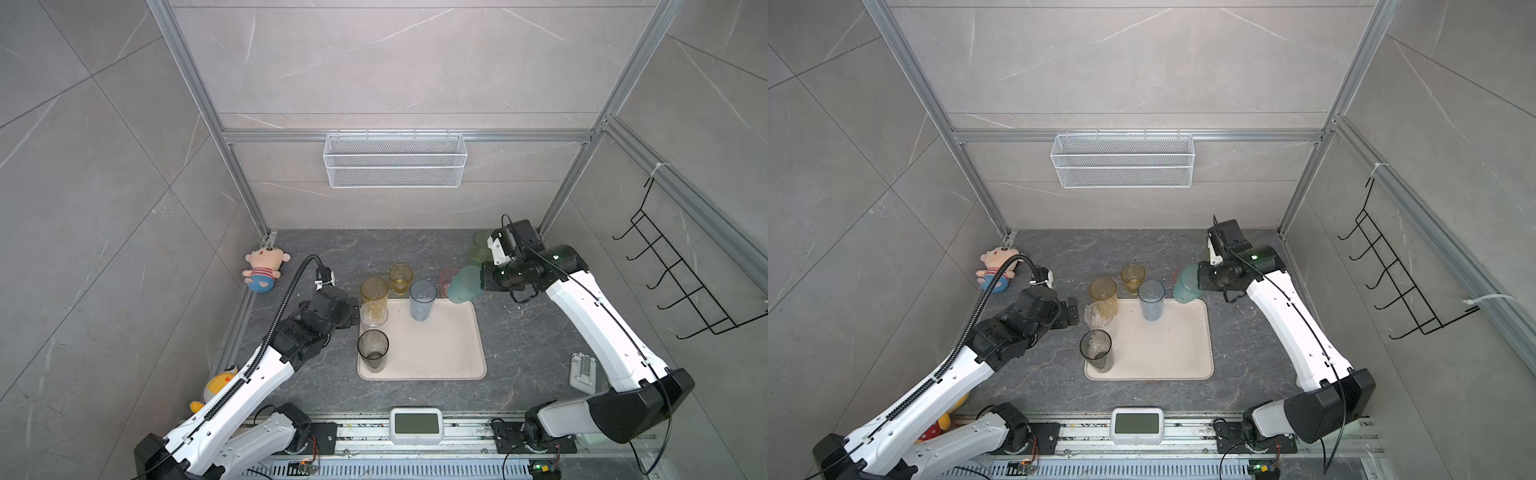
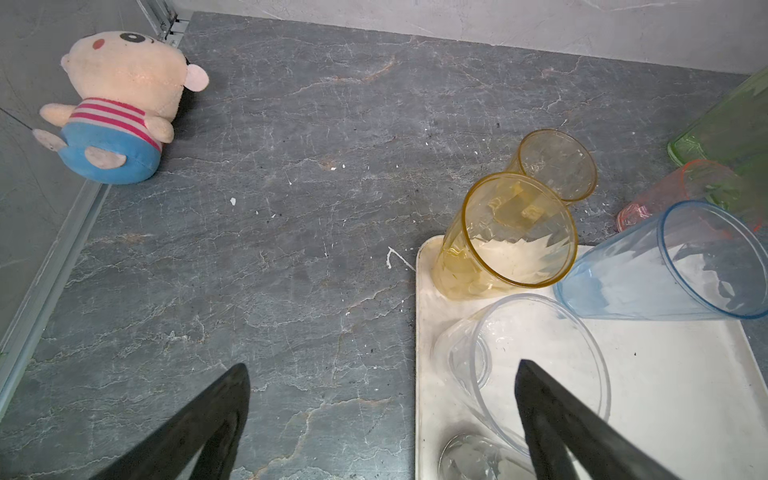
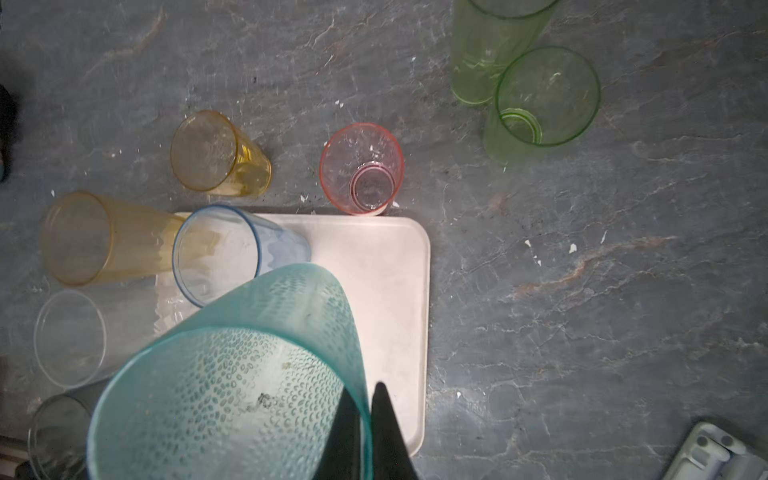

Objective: Place the glasses into the tray
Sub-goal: 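Lift the teal glass and carry it toward the tray, then lower the teal glass onto the tray near the blue glass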

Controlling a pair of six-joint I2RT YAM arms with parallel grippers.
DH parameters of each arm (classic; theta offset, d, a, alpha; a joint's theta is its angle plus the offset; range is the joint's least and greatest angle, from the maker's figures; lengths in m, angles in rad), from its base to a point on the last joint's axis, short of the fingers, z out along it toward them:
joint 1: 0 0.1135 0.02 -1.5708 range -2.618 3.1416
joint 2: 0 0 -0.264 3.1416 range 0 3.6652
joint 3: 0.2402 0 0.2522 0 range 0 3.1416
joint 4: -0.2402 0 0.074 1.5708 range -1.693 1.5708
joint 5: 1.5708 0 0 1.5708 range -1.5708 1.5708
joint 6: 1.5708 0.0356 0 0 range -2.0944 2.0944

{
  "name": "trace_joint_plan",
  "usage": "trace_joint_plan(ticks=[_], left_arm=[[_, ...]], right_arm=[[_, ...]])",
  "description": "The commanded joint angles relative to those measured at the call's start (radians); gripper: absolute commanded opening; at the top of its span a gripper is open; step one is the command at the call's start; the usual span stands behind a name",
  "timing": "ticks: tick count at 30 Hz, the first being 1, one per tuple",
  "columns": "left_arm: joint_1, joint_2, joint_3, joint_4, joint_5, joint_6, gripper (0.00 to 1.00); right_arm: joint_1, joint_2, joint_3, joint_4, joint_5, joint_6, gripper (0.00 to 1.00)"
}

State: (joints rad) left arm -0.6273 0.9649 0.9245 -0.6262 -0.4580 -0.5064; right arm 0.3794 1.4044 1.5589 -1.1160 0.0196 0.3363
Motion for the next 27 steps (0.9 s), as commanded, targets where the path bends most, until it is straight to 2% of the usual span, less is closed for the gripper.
trace_joint_plan(ticks=[1, 13, 22, 27], left_arm=[[0.006, -0.026, 0.001, 0.014, 0.009, -0.017, 1.0], [0.006, -0.044, -0.009, 0.011, 0.021, -0.023, 1.0], [0.006, -0.049, -0.016, 0.011, 0.019, -0.024, 1.0], [0.005, -0.049, -0.02, 0.014, 0.019, -0.026, 1.0]], right_arm=[[0.043, -0.046, -0.031, -0.057, 0.048, 0.01, 0.0], [0.268, -0.072, -0.162, -0.054, 0.136, 0.11, 0.0], [0.419, 0.007, -0.229, 0.043, 0.203, 0.205, 0.0], [0.467, 0.072, -0.231, 0.091, 0.21, 0.23, 0.0]])
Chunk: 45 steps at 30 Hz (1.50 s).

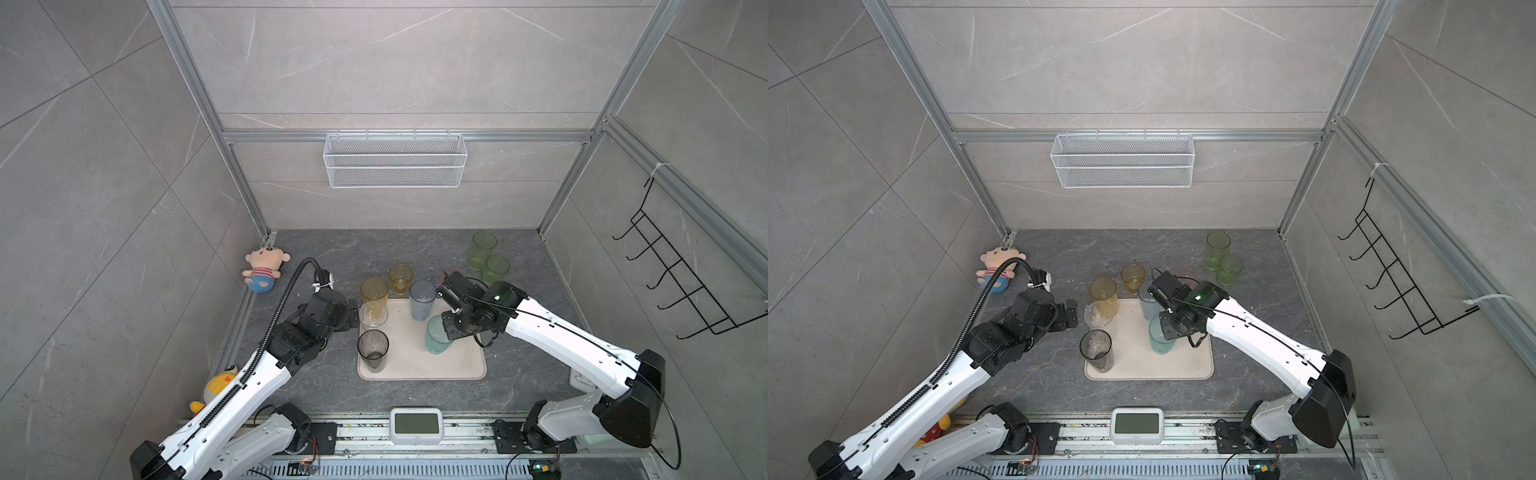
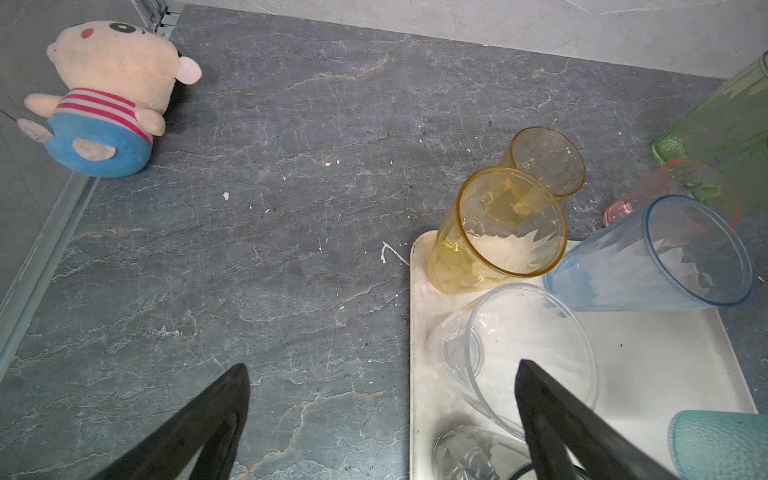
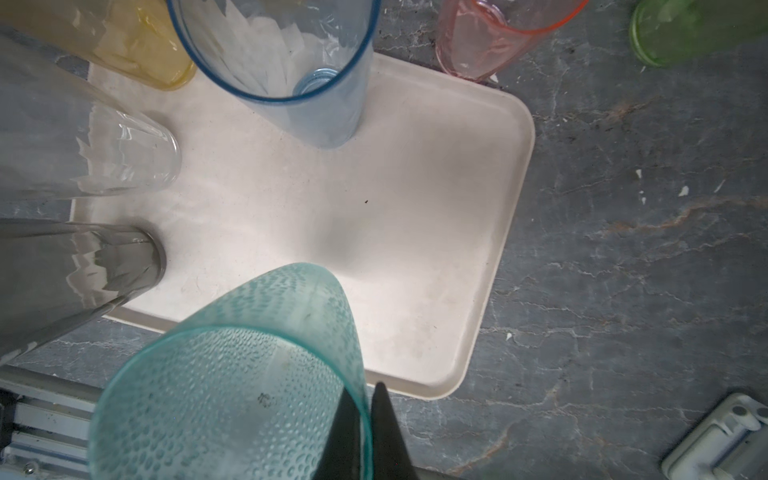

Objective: Place the glasses into the tray
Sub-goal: 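Lower the teal glass onto the tray near the blue glass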

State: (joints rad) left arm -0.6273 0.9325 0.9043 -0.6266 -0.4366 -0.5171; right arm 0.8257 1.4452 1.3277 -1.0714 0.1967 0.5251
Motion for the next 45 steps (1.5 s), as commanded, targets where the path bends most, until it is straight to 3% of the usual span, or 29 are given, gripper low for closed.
trace_joint_plan(ticks=[1, 45], left_arm=[[0.005, -0.016, 0.0, 0.015, -0.003, -0.015, 1.0], [0.006, -0.033, -0.013, 0.002, -0.008, -0.012, 1.0]], right_arm=[[0.029, 0.045, 0.004, 0.048, 0.036, 0.046, 0.0], [0.043, 0.253, 0.083, 0.14, 0.109, 0.042, 0.0]])
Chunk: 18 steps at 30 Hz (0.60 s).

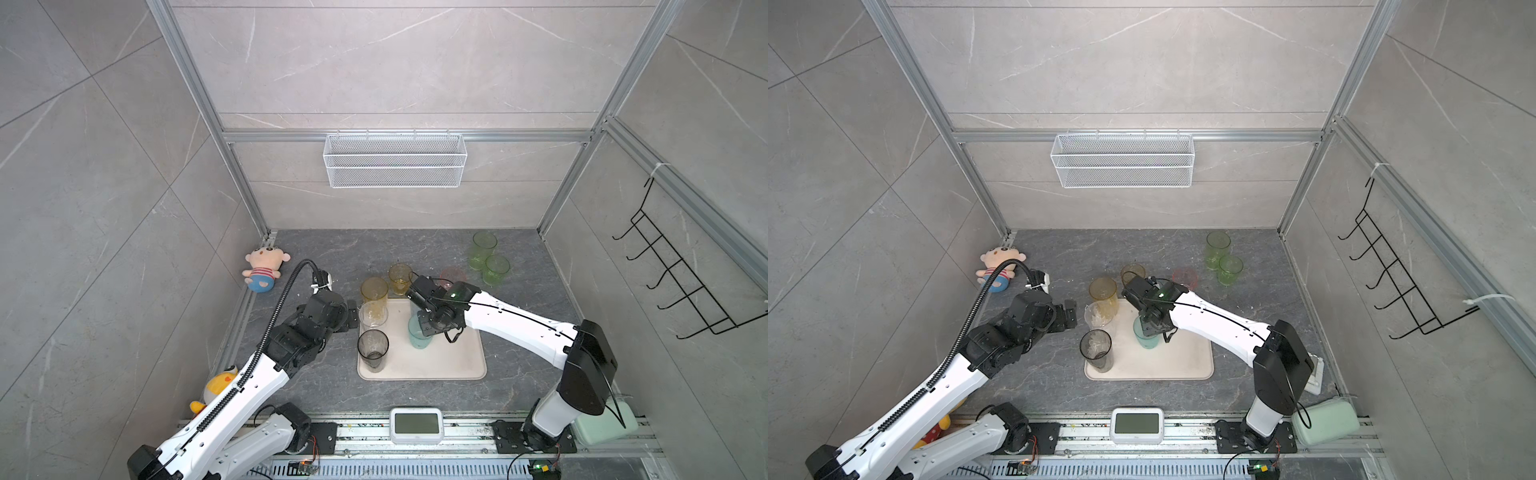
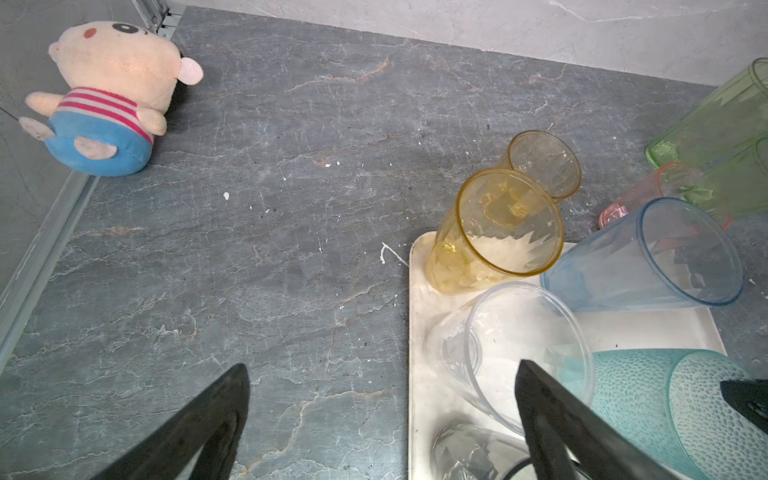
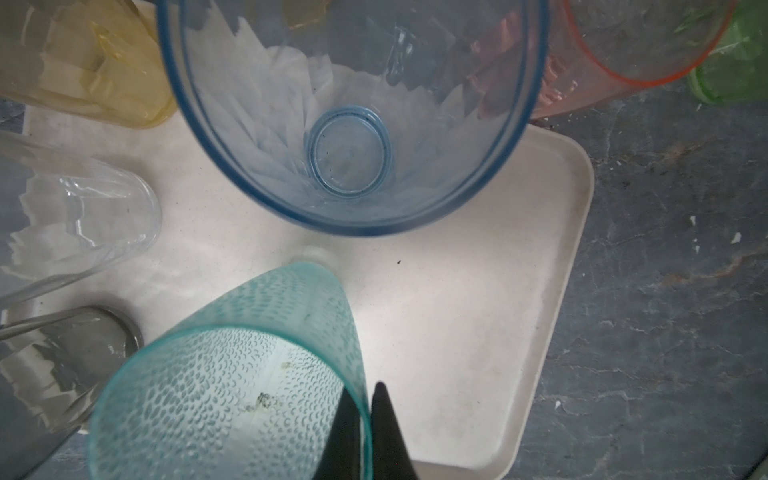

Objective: Place the glasses into the tray
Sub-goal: 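Lower the teal glass onto the tray near the blue glass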

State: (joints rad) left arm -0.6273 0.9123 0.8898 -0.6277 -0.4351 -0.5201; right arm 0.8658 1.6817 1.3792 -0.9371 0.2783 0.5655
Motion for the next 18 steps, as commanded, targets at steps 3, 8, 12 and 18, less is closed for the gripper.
trace_joint_plan(ticks=[3, 8, 12, 18], left_arm=[[0.005, -0.016, 0.001, 0.003, -0.008, -0.009, 1.0], [0.005, -0.018, 0.001, 0.0, -0.008, -0.011, 1.0], [0.006, -0.022, 0.002, -0.005, -0.008, -0.012, 1.0], [0.005, -0.018, 0.003, -0.001, -0.002, -0.012, 1.0]], right_arm=[[0.001, 0.019, 0.029, 0.008, 0.031, 0.003, 0.0], [-0.008, 0.029, 0.024, 0.023, 0.024, 0.003, 0.0], [-0.016, 0.039, 0.017, 0.029, 0.025, 0.004, 0.0], [-0.023, 0.05, 0.022, 0.028, 0.039, 0.003, 0.0]])
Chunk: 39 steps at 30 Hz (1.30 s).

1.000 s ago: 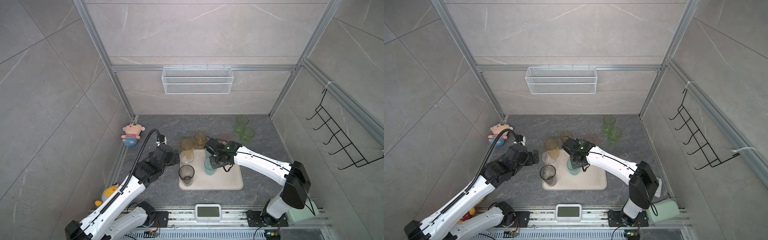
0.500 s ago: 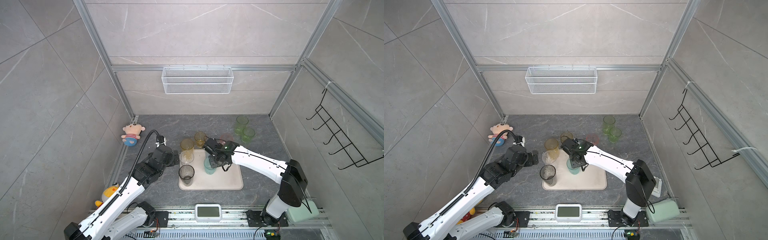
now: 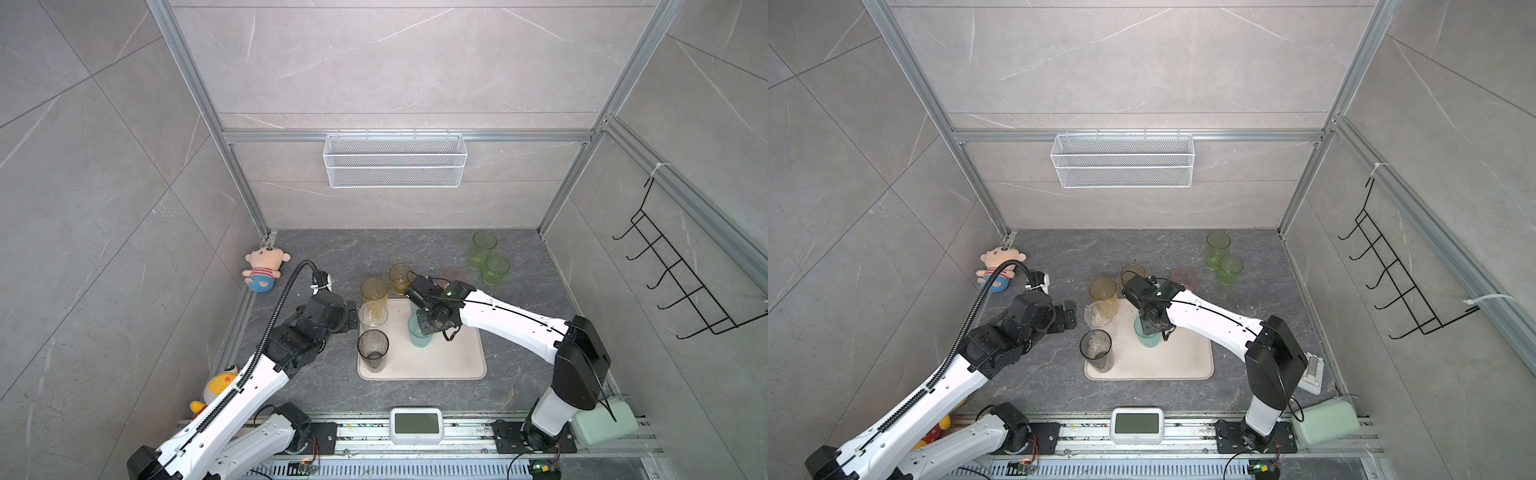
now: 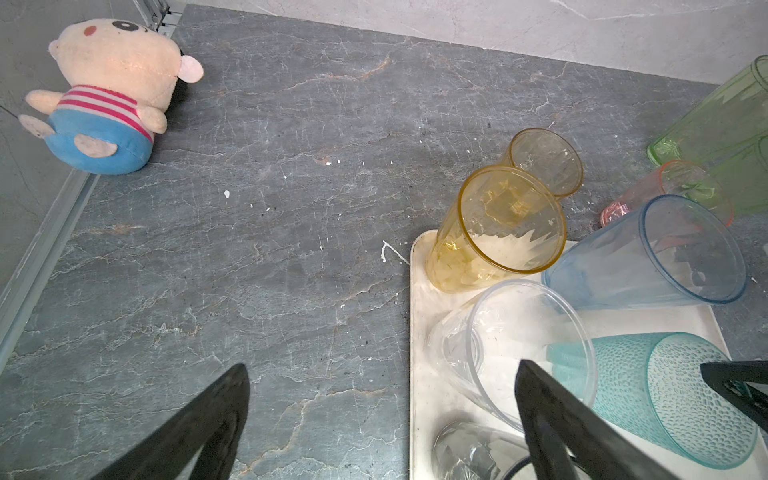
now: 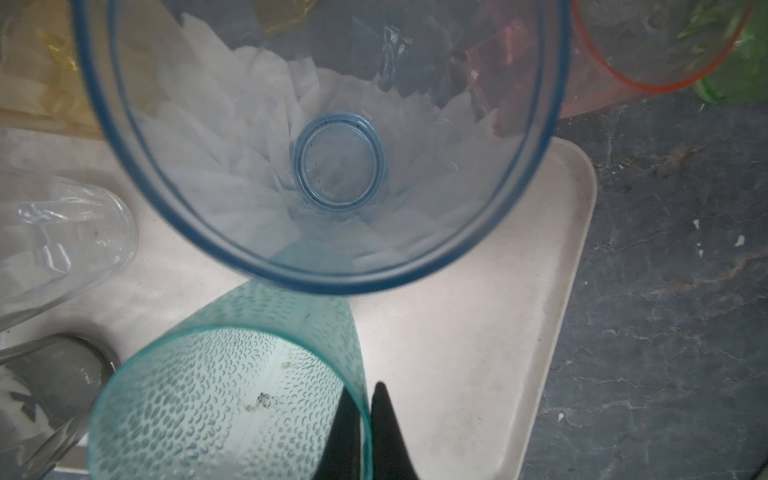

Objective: Place the glasses into the tray
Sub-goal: 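Lower the teal glass onto the tray near the blue glass, then open the right gripper and move it toward the green glasses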

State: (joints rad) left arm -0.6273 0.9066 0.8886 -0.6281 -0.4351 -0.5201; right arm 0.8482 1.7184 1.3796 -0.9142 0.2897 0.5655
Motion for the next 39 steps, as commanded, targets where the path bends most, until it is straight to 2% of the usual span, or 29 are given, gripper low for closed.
trace_joint_plan(ticks=[1, 4, 11, 16, 20, 33, 37, 39], left_arm=[[0.005, -0.009, 0.006, -0.001, -0.002, -0.011, 1.0], [0.005, -0.003, 0.007, -0.001, -0.001, -0.012, 1.0], [0.005, -0.006, 0.006, 0.001, 0.001, -0.014, 1.0], [0.005, -0.001, 0.006, 0.002, 0.005, -0.015, 1.0], [0.005, 0.001, 0.004, 0.004, 0.01, -0.02, 1.0], [0.005, 0.0, 0.005, 0.007, 0.013, -0.023, 1.0], [0.005, 0.0, 0.007, 0.007, 0.01, -0.021, 1.0], [0.005, -0.001, 0.006, 0.008, 0.007, -0.022, 1.0]], right_arm=[[-0.006, 0.013, 0.022, 0.007, 0.028, 0.004, 0.0], [-0.009, 0.016, 0.021, 0.014, 0.019, 0.002, 0.0], [-0.017, 0.024, 0.022, 0.013, 0.008, -0.002, 0.07], [-0.021, 0.03, 0.034, 0.005, 0.006, -0.002, 0.16], [-0.023, 0.04, 0.052, -0.009, 0.0, -0.007, 0.28], [-0.023, 0.006, 0.137, -0.08, 0.019, -0.021, 0.32], [-0.022, -0.026, 0.167, -0.103, 0.086, -0.035, 0.34], [-0.023, -0.044, 0.174, -0.1, 0.125, -0.045, 0.38]])
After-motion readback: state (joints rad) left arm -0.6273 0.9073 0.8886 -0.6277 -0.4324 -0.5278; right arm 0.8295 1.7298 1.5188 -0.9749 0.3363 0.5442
